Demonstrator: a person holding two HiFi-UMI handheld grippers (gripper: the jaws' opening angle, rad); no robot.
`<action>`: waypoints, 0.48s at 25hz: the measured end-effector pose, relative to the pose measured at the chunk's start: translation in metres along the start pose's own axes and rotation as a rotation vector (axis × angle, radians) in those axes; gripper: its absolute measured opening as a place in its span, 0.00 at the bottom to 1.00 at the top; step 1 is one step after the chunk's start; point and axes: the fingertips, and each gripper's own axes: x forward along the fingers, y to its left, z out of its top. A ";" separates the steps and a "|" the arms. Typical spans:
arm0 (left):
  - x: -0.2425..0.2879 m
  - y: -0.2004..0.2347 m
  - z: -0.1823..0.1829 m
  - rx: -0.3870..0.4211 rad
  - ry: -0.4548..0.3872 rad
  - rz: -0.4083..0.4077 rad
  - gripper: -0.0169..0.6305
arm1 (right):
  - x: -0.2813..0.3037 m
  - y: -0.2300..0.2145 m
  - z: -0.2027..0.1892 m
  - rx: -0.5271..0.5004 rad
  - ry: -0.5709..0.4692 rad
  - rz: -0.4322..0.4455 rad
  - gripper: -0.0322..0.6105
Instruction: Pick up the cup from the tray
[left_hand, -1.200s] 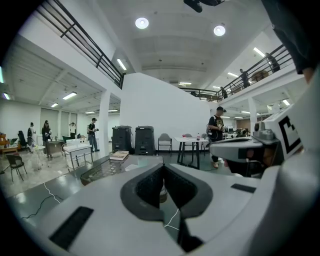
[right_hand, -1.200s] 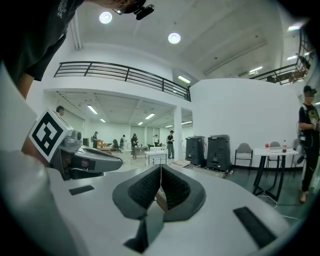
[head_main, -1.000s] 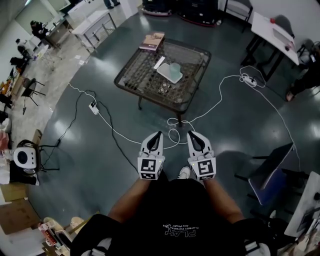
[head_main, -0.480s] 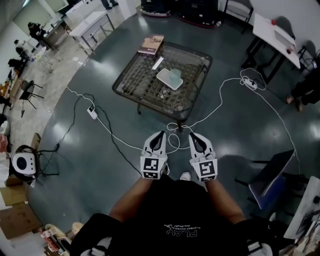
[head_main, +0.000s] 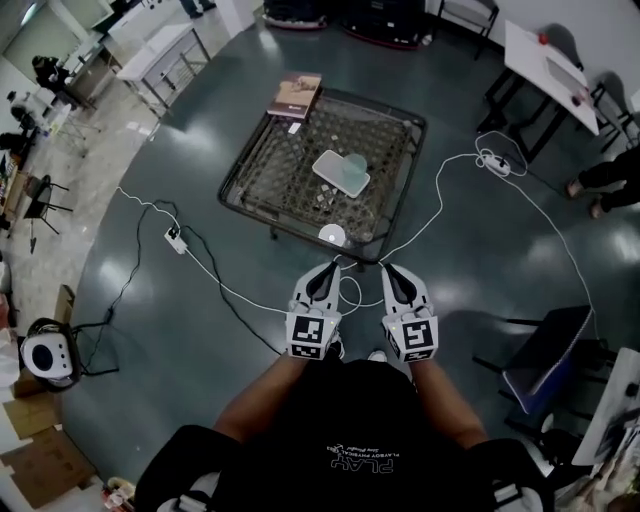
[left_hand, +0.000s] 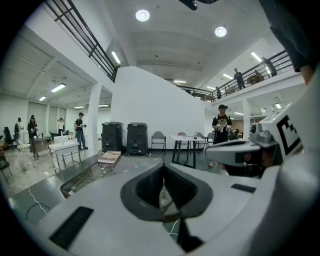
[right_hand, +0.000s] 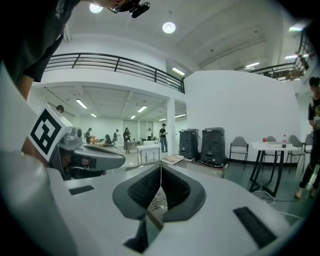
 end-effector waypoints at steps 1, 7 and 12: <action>0.004 0.006 -0.002 -0.003 0.005 -0.006 0.04 | 0.006 0.000 0.001 -0.001 0.002 -0.008 0.07; 0.024 0.031 0.001 -0.017 0.005 -0.055 0.04 | 0.032 -0.005 0.004 0.002 0.017 -0.052 0.07; 0.029 0.047 0.004 -0.030 -0.004 -0.084 0.04 | 0.043 -0.001 0.006 -0.008 0.022 -0.090 0.07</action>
